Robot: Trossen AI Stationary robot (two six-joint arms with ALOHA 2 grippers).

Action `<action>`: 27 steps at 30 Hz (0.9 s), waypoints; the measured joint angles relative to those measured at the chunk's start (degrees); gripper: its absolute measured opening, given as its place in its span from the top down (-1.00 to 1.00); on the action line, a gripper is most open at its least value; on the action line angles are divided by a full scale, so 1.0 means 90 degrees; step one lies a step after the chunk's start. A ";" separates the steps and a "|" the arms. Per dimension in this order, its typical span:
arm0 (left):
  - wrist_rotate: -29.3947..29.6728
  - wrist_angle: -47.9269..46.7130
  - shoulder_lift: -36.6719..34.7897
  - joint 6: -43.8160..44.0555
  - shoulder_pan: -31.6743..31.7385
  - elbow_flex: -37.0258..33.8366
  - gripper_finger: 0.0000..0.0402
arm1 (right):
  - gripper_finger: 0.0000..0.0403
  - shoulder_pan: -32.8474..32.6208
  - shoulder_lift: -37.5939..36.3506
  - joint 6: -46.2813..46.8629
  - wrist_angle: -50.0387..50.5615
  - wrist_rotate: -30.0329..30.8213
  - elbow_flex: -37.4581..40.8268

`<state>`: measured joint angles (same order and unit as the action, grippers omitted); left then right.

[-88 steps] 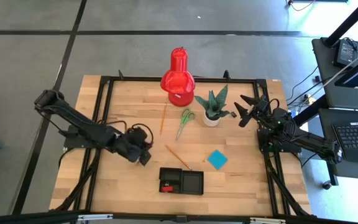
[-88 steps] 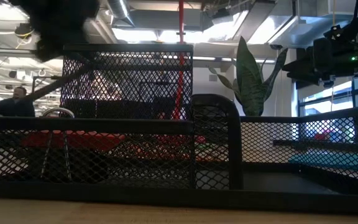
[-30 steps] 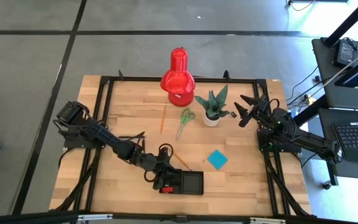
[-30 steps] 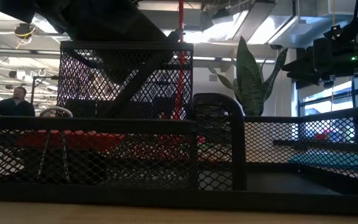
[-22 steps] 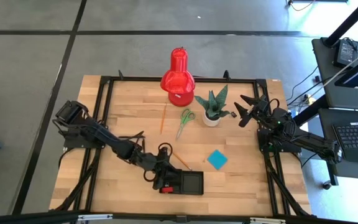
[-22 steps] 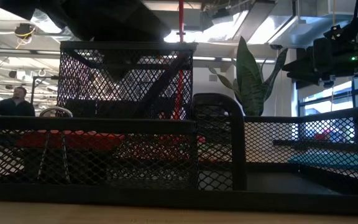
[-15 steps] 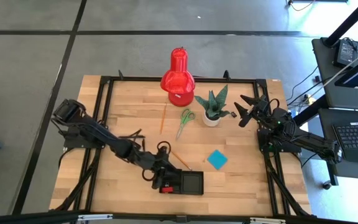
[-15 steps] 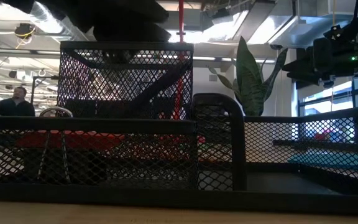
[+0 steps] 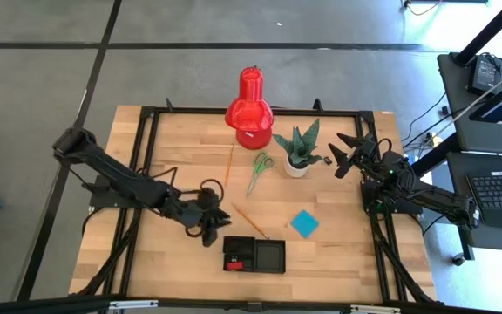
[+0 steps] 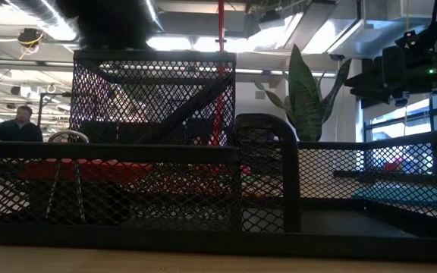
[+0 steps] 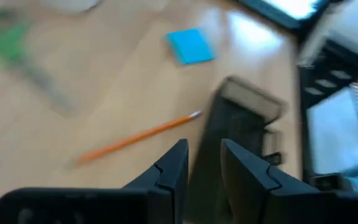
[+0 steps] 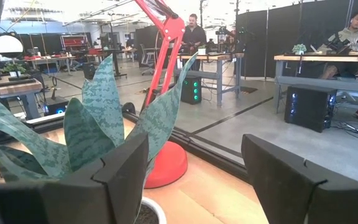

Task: Pick and place office supplies into organizer
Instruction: Put the bottom black pen into the desk organizer

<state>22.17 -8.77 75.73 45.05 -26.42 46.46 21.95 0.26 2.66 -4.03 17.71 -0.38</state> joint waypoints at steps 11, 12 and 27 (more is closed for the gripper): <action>0.0119 -0.2883 -0.0227 0.2537 0.0778 0.0000 0.57 | -0.29 0.0000 0.0000 -0.0036 0.0000 0.0001 0.0001; -0.0011 -0.2933 -0.0207 0.2517 0.0899 -0.0002 0.57 | -0.29 0.0000 0.0000 -0.0036 0.0000 0.0001 0.0002; -0.0864 -0.3090 -0.0123 0.1604 0.1995 -0.0003 0.57 | -0.29 0.0001 0.0000 -0.0032 0.0000 0.0001 0.0001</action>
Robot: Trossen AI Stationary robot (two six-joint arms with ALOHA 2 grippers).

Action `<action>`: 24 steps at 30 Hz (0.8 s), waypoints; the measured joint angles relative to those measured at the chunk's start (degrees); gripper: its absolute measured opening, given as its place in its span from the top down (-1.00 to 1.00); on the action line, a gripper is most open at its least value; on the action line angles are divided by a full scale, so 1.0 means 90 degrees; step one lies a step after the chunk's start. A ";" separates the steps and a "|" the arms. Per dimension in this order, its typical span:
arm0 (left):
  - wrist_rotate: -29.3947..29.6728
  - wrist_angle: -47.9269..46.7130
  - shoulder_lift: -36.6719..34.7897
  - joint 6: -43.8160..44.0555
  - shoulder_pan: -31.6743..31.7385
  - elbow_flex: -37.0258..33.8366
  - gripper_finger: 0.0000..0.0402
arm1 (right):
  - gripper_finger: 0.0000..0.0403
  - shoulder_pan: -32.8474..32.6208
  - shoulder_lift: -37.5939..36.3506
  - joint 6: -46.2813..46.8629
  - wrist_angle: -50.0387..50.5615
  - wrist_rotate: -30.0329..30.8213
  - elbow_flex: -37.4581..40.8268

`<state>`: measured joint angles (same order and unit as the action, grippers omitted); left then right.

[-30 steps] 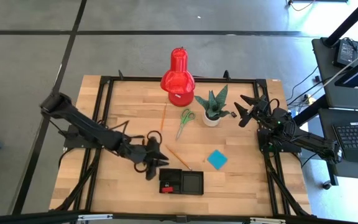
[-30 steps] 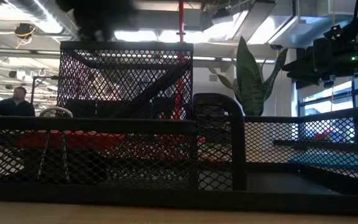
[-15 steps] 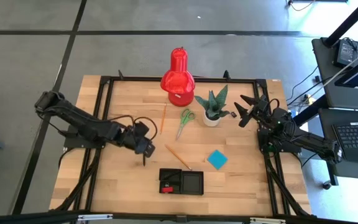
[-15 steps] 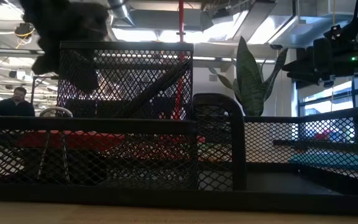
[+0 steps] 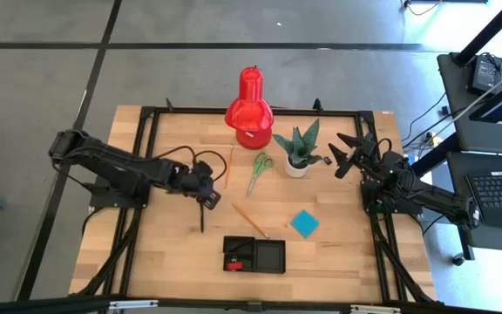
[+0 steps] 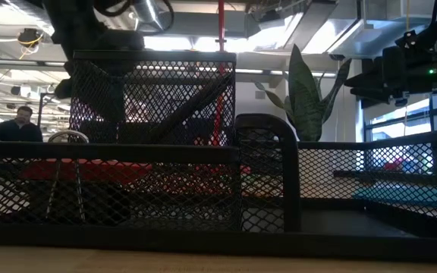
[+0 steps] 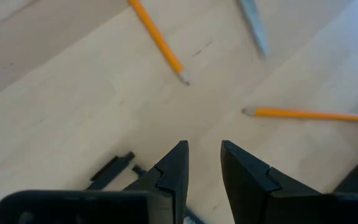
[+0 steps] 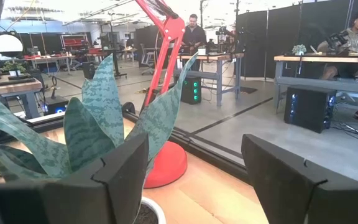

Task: Pick and place office supplies into organizer
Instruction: Put the bottom black pen into the desk organizer

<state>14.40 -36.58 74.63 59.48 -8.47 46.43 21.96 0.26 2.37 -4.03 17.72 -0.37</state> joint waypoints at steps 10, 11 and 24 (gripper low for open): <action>-0.0478 -0.0130 0.0202 0.0079 0.0463 -0.0007 0.23 | -0.29 -0.0002 0.0000 -0.0010 0.0000 0.0000 0.0000; -0.0411 -0.0203 0.0204 0.0157 0.0503 -0.0007 0.20 | -0.29 -0.0001 -0.0001 -0.0045 0.0000 0.0000 -0.0001; -0.1000 -0.0483 0.0673 0.1741 0.0547 -0.0007 0.18 | -0.29 -0.0002 -0.0001 -0.0330 0.0000 0.0000 0.0001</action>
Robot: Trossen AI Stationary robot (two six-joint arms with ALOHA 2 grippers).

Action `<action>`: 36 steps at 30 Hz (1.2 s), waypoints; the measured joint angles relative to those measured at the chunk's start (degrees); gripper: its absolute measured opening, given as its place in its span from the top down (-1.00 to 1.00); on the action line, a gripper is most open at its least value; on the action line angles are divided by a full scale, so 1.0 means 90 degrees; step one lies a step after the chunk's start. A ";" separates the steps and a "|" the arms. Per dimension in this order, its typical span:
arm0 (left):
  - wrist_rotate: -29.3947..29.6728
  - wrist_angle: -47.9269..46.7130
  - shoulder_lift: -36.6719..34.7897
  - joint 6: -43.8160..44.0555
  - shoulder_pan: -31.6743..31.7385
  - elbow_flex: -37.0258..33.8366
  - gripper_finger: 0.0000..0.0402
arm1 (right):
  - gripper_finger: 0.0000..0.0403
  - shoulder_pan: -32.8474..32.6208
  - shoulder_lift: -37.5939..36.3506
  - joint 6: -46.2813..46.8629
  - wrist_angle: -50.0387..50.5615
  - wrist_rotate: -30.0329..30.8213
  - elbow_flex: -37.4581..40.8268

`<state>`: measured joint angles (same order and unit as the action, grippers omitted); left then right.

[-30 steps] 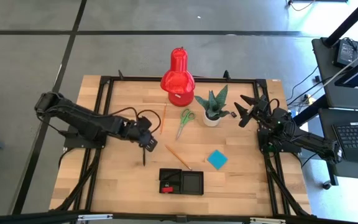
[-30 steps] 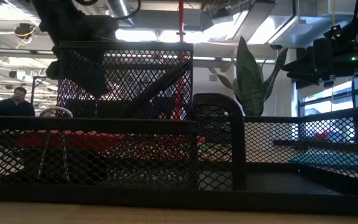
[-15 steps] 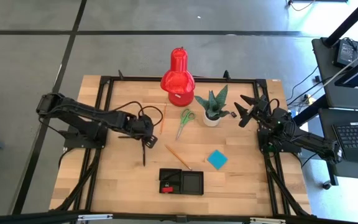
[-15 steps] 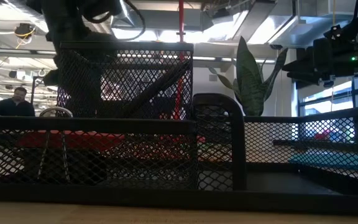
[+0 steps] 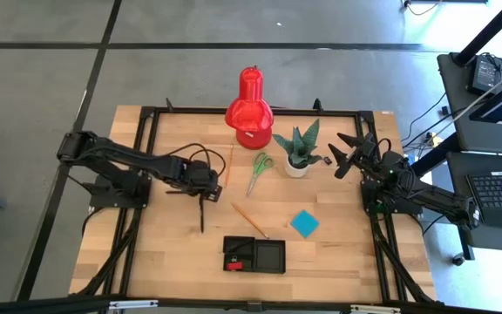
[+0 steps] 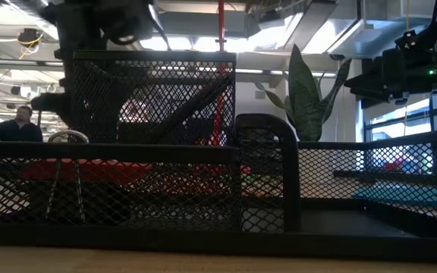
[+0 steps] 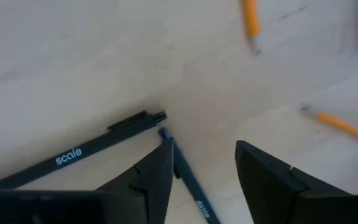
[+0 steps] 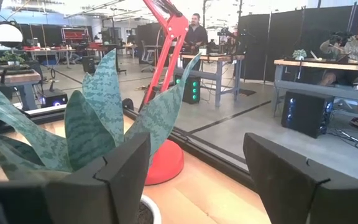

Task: Pick and place office supplies into organizer
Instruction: Put the bottom black pen into the desk organizer

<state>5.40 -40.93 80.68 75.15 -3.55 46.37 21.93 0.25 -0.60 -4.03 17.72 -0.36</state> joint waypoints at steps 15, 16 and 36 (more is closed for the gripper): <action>-0.0288 -0.0030 0.0970 0.0233 -0.0010 0.0000 0.22 | -0.29 0.0000 0.0000 -0.0013 0.0001 0.0000 -0.0002; -0.0307 -0.0020 0.1017 0.0236 -0.0010 0.0000 0.22 | -0.29 0.0002 0.0000 -0.0012 0.0002 0.0000 0.0000; -0.0716 -0.0251 0.1642 0.0044 -0.0003 0.0340 0.43 | -0.29 0.0000 0.0000 -0.0015 0.0002 0.0000 -0.0002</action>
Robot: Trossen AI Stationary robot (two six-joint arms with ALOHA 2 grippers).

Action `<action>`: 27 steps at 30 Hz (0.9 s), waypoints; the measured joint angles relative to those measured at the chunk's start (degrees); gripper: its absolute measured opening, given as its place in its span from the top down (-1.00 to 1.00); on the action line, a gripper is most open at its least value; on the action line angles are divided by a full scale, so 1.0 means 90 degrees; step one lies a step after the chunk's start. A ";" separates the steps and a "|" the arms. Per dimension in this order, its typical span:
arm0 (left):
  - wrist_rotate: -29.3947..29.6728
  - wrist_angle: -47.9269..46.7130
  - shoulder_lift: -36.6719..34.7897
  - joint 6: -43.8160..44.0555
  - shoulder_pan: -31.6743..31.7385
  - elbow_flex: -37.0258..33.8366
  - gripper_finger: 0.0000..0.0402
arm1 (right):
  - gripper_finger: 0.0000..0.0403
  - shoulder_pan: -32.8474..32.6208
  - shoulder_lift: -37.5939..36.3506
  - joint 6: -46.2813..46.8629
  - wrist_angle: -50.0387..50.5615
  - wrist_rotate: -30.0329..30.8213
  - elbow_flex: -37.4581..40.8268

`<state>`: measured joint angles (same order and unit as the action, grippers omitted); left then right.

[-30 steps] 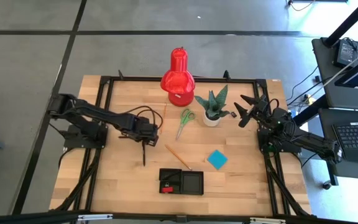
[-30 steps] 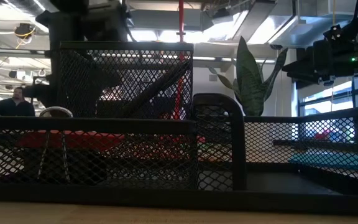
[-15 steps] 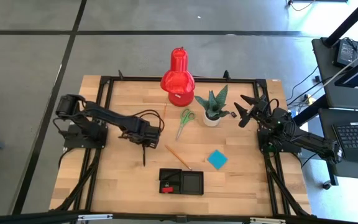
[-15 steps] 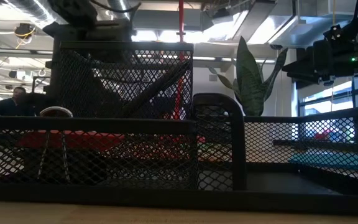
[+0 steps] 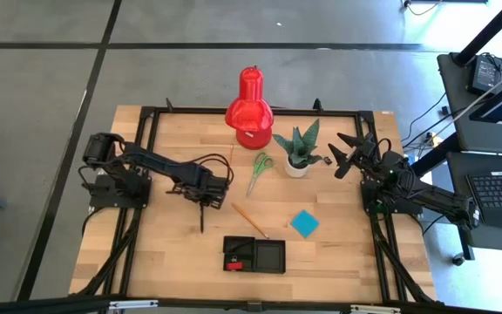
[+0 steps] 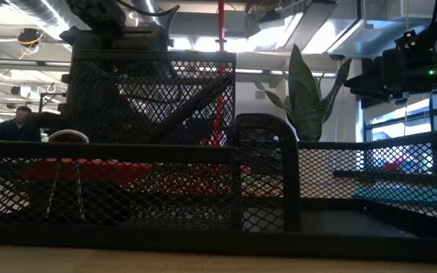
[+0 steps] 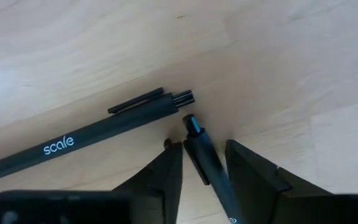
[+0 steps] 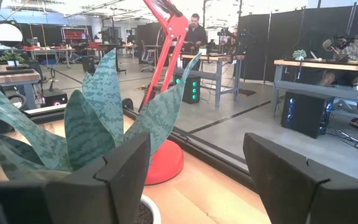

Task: Pick and place office supplies into organizer
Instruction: Put the bottom black pen into the desk organizer

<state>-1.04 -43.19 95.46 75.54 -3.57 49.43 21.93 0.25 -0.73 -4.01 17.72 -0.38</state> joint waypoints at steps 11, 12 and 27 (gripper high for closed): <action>-0.0021 -0.0001 -0.0005 -0.0676 -0.0007 0.0002 0.76 | -0.29 0.0001 0.0000 0.0005 0.0000 0.0000 0.0000; -0.0013 -0.0005 -0.0005 -0.0794 -0.0008 0.0002 0.77 | -0.29 0.0002 0.0001 0.0009 -0.0002 0.0000 0.0002; 0.0124 -0.0014 -0.0349 -0.1805 -0.0029 0.0368 0.79 | -0.29 0.0002 0.0000 0.0024 -0.0001 0.0000 0.0002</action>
<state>0.07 -43.31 92.32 59.30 -3.84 52.74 21.95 0.25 -0.51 -4.02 17.72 -0.37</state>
